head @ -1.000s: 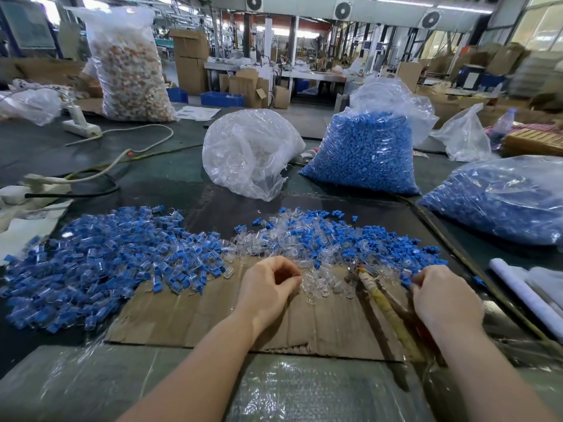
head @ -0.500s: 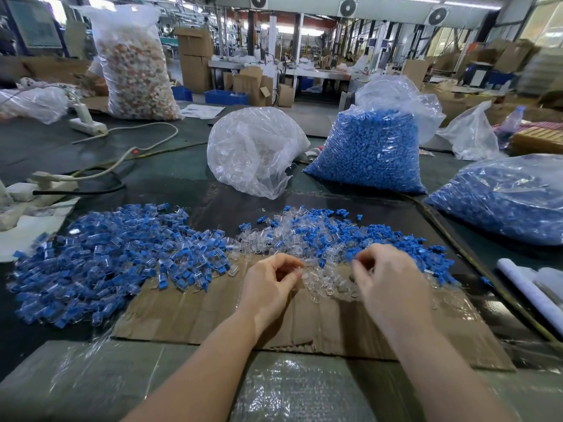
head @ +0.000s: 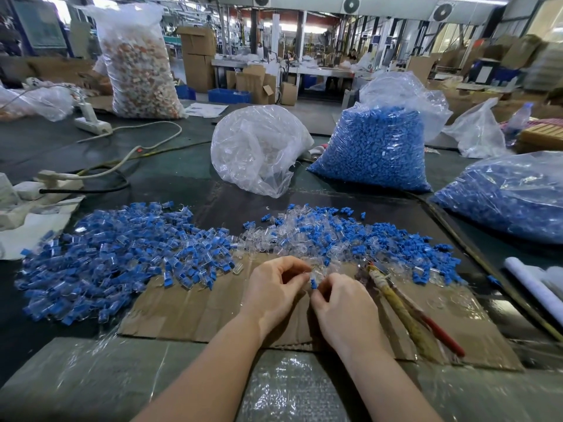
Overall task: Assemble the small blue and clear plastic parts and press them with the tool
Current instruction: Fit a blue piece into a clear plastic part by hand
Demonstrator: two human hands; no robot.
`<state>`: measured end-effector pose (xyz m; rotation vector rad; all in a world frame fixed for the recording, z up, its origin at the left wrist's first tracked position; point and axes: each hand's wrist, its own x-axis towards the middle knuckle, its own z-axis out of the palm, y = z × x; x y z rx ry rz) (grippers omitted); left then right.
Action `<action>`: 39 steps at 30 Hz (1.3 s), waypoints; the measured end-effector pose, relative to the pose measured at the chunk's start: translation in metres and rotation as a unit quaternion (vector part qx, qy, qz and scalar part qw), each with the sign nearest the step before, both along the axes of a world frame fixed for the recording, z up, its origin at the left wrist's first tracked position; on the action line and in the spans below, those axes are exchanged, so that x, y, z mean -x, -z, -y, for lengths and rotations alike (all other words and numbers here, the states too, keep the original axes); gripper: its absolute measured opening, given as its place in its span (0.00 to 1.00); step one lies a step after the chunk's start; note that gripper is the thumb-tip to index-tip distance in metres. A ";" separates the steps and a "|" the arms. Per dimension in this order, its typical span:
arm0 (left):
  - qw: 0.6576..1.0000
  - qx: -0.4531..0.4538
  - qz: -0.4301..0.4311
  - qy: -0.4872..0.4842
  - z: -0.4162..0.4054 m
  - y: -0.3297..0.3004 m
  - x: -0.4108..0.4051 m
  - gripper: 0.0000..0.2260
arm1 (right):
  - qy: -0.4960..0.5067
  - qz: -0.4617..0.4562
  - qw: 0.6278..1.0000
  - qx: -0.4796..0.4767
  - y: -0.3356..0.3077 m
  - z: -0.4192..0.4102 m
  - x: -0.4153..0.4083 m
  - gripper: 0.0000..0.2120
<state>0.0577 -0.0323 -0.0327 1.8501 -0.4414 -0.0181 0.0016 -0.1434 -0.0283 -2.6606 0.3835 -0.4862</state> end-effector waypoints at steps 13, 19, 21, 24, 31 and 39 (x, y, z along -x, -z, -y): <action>0.999 -0.041 0.005 0.015 0.000 -0.003 0.004 0.06 | 0.003 0.077 0.995 -0.063 0.007 0.000 0.004 0.07; 0.998 -0.046 -0.005 0.031 -0.002 -0.005 0.002 0.06 | -0.021 0.082 0.994 -0.070 0.010 0.001 0.004 0.07; 0.999 -0.013 -0.026 0.034 -0.002 -0.006 0.002 0.06 | -0.029 0.112 0.988 -0.105 0.009 0.001 0.006 0.06; 0.998 0.025 -0.048 0.031 -0.004 -0.007 0.001 0.06 | -0.045 0.148 0.980 -0.125 0.007 0.001 0.008 0.04; 0.997 0.022 -0.055 0.041 -0.005 -0.005 0.000 0.06 | -0.091 0.150 0.975 -0.134 0.006 0.002 0.010 0.11; 0.998 0.015 -0.055 0.039 -0.005 -0.004 -0.001 0.07 | -0.092 0.160 0.974 -0.132 0.005 0.002 0.009 0.09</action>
